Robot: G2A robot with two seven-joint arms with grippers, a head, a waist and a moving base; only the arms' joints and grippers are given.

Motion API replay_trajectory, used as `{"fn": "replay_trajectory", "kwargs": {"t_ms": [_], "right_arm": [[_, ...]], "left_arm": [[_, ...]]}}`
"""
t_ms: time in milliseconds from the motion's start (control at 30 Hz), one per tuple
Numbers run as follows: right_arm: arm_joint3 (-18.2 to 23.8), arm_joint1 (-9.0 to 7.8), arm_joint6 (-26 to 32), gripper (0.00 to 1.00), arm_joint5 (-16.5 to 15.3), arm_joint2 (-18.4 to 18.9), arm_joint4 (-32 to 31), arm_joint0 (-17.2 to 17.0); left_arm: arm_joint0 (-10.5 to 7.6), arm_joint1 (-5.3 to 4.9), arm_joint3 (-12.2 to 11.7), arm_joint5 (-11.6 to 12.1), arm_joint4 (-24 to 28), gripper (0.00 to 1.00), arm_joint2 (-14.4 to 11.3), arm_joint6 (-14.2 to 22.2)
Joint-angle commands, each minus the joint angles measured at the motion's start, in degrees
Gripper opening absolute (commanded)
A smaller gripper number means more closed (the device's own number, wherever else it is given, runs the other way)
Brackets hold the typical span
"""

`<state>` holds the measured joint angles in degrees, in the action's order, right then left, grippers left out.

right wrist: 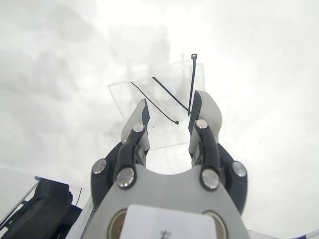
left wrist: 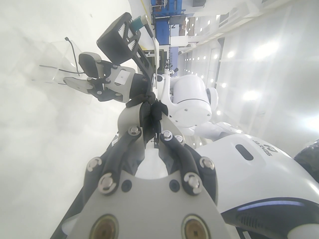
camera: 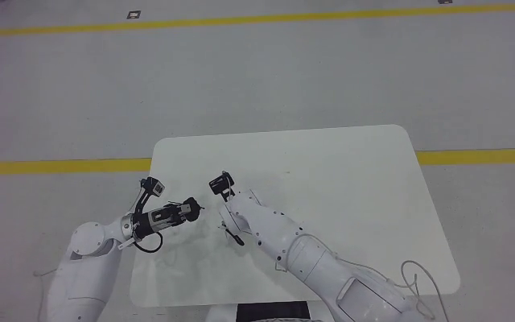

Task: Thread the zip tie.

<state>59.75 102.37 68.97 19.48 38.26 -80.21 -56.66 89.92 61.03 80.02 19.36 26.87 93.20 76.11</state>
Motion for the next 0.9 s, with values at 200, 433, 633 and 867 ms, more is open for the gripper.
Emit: {"fn": "replay_trajectory", "kwargs": {"t_ms": [200,433,633,867], "right_arm": [[-1.73,0.94,-0.24,0.36,0.0,0.91,-0.98,-0.01],[-2.94,1.62,-0.79,0.31,0.0,1.62,-1.34,0.05],[-3.63,2.07,-1.45,0.28,0.0,2.72,-2.06,-0.1],[-3.9,2.6,-2.62,0.19,0.0,4.7,-3.68,-0.9]], "left_arm": [[0.0,0.0,0.0,0.0,0.0,0.0,0.0,0.0],[0.0,0.0,0.0,0.0,0.0,0.0,0.0,0.0],[0.0,0.0,0.0,0.0,0.0,0.0,0.0,0.0],[0.0,0.0,0.0,0.0,0.0,0.0,0.0,0.0]]}}
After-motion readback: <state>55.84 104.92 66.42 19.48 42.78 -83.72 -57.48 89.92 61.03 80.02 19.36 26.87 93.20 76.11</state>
